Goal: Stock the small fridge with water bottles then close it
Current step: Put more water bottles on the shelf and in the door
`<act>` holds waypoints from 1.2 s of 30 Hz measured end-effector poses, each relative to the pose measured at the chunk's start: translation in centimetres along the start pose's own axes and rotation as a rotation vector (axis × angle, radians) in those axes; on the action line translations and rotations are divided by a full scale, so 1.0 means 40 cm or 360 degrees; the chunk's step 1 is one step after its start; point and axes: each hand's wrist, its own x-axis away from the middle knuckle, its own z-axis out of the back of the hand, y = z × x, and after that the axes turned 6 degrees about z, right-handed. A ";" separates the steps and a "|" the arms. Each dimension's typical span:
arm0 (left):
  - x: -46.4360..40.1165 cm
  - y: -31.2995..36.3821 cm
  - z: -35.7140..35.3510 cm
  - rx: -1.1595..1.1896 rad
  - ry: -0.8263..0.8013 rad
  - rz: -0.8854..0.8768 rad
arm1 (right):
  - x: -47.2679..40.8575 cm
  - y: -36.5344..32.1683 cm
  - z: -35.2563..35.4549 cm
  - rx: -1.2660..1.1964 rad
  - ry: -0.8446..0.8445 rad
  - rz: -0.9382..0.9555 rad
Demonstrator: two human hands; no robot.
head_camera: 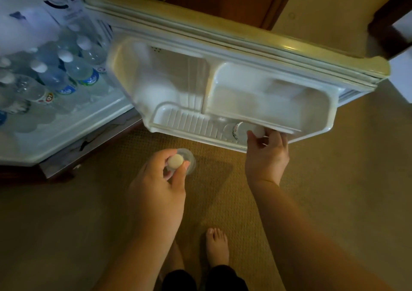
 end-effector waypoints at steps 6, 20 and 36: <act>0.024 -0.002 -0.015 0.0008 -0.0020 -0.0003 | 0.010 0.004 0.007 -0.0068 0.0126 -0.0112; -0.061 0.040 -0.011 0.0074 0.0085 -0.0092 | -0.024 -0.025 0.002 -0.0008 -0.0157 -0.0397; -0.267 0.102 -0.046 0.0160 0.0079 -0.0154 | 0.010 -0.026 0.058 0.0064 -0.0220 -0.0200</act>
